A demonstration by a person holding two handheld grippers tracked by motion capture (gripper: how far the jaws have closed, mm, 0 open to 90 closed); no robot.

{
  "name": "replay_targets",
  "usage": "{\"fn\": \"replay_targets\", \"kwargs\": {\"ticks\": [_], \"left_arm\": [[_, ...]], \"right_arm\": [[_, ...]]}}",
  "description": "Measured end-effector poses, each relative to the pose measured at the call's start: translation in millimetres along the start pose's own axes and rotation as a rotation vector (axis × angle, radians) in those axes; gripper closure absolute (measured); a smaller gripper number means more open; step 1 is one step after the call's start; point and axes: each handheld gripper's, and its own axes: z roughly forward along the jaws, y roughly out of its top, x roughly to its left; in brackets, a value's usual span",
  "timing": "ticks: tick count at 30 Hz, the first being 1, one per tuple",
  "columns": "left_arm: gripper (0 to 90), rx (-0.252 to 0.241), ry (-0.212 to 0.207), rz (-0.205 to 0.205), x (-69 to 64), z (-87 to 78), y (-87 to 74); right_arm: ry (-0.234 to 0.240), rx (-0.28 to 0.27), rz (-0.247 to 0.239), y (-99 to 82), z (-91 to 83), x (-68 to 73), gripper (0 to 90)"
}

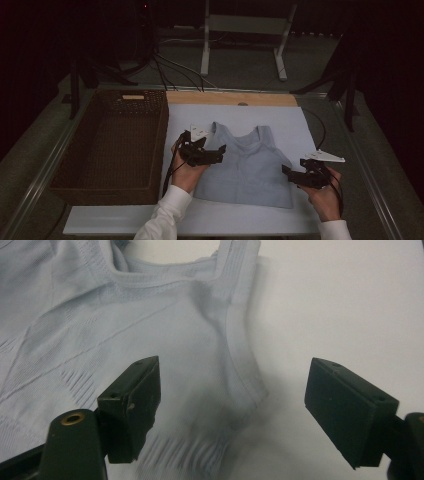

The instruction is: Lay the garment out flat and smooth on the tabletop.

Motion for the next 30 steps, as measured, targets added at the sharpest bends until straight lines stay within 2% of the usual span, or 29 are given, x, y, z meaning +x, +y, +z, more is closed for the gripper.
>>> {"fn": "replay_targets", "kwargs": {"ticks": [6, 15, 25, 30], "left_arm": [[13.6, 0.003, -0.003, 0.016, -4.8, -7.2, -9.2], [16.0, 0.021, -0.027, 0.009, -4.7, -11.0, -23.1], [16.6, 0.047, -0.037, 0.009, -5.2, -13.4, -36.8], [17.0, 0.065, -0.040, 0.011, -5.3, -13.5, -43.7]], "right_arm": [[0.007, 0.012, 0.008, -8.6, -3.1, -1.0, 24.2], [0.020, 0.022, 0.031, -19.6, -6.4, -2.3, 25.0], [0.024, 0.046, 0.035, -26.3, -3.4, -2.0, 26.6], [0.028, 0.063, 0.044, -29.1, -0.1, -3.9, 30.1]]}}
